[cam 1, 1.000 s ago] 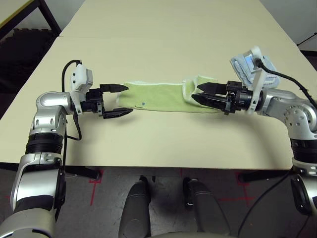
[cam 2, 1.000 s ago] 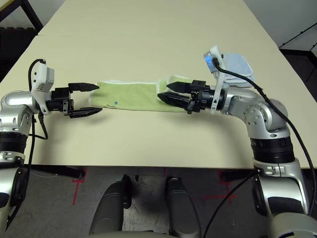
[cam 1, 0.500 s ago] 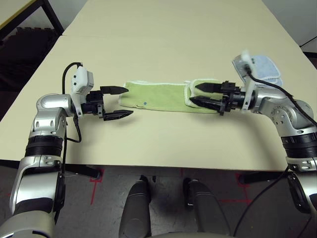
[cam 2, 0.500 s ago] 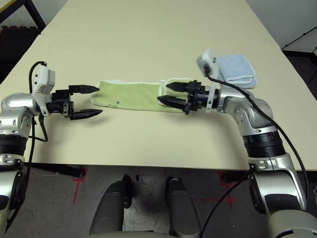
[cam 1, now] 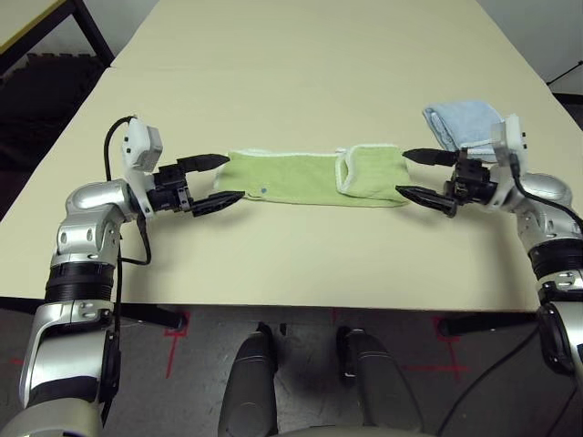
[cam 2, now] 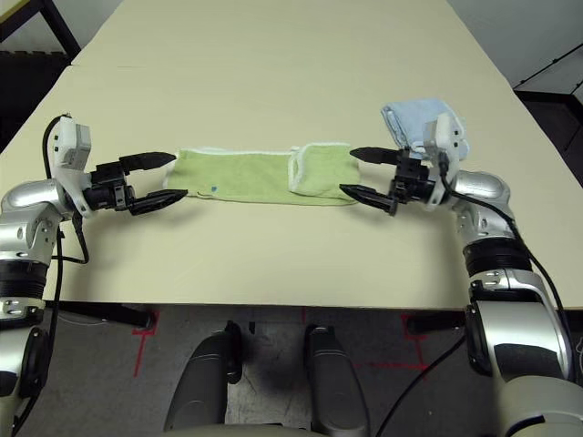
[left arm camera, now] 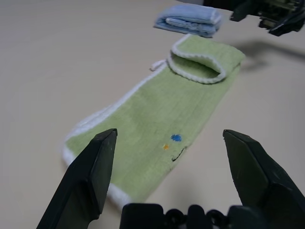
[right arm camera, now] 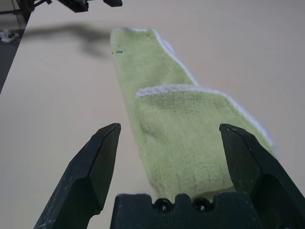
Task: Fold the towel and set it aside.
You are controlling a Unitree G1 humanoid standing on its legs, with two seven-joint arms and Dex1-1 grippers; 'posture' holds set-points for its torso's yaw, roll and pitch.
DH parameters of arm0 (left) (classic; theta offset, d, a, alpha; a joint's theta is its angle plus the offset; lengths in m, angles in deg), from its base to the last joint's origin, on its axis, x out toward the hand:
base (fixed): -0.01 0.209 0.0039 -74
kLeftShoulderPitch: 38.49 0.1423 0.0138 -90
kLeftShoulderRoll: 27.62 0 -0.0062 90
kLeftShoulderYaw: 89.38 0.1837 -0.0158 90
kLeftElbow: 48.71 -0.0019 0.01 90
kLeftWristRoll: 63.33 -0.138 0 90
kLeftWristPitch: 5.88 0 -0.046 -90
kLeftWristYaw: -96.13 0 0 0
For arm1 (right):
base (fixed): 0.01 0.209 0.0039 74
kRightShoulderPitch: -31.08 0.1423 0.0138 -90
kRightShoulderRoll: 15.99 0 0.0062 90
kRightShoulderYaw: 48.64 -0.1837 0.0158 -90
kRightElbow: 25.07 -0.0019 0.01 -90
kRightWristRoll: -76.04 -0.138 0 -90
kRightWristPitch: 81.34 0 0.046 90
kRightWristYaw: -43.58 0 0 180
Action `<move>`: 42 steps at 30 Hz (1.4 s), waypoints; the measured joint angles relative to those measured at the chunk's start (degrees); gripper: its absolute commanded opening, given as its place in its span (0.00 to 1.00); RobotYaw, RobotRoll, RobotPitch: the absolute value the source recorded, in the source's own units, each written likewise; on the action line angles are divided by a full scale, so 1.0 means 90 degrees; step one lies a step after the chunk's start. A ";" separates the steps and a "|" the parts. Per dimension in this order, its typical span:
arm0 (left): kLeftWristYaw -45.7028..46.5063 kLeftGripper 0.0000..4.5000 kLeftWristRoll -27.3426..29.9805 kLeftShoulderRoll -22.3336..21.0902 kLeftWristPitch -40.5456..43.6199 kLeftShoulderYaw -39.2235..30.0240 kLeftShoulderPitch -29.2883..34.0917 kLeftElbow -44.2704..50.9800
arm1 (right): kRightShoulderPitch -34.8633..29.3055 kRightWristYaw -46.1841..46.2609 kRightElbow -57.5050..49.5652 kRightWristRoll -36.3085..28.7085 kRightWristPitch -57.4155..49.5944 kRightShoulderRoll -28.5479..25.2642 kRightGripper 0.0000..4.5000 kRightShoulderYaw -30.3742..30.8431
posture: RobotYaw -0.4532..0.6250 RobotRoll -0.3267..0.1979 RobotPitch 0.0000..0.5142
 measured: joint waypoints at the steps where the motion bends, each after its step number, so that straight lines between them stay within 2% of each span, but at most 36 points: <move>1: 0.0094 1.00 0.0012 -0.0030 0.0174 -0.0015 -0.0003 0.0003 | 0.0000 -0.0101 0.0007 0.0026 0.0069 -0.0011 1.00 -0.0002 | 0.46 0.62 0.39; 9: 0.0459 1.00 0.0124 -0.0210 0.1507 -0.0041 -0.0288 0.0080 | 0.0032 -0.0329 0.0175 0.0185 0.0386 -0.0151 1.00 -0.0005 | 0.45 0.62 0.40; 14: 0.0852 1.00 0.0277 -0.0481 0.3100 -0.0002 -0.0435 0.0381 | 0.0139 -0.0324 0.0278 0.0266 0.0385 -0.0087 1.00 -0.0004 | 0.47 0.62 0.39; 17: 0.1460 1.00 0.0621 -0.0464 0.4521 -0.0209 -0.0612 0.0560 | 0.0235 -0.0318 0.0293 0.0339 0.0382 0.0023 1.00 -0.0001 | 0.48 0.62 0.39; 21: 0.2408 1.00 0.1086 -0.0144 0.6407 -0.0849 -0.0816 0.0830 | 0.0273 -0.0312 0.0297 0.0376 0.0377 0.0058 1.00 -0.0001 | 0.48 0.62 0.39; 25: 0.3227 1.00 0.1258 0.0260 0.7435 -0.1442 -0.0710 0.1035 | 0.0272 -0.0306 0.0296 0.0381 0.0366 0.0131 1.00 -0.0001 | 0.48 0.62 0.38; 31: 0.3858 1.00 0.1347 0.0588 0.7974 -0.1890 -0.0574 0.1192 | 0.0264 -0.0283 0.0291 0.0386 0.0335 0.0141 1.00 -0.0001 | 0.47 0.62 0.38; 42: 0.4736 1.00 0.1345 0.1320 0.7893 -0.2373 -0.0894 0.0828 | 0.0216 -0.0239 0.0202 0.0386 0.0253 0.0132 1.00 -0.0003 | 0.46 0.62 0.37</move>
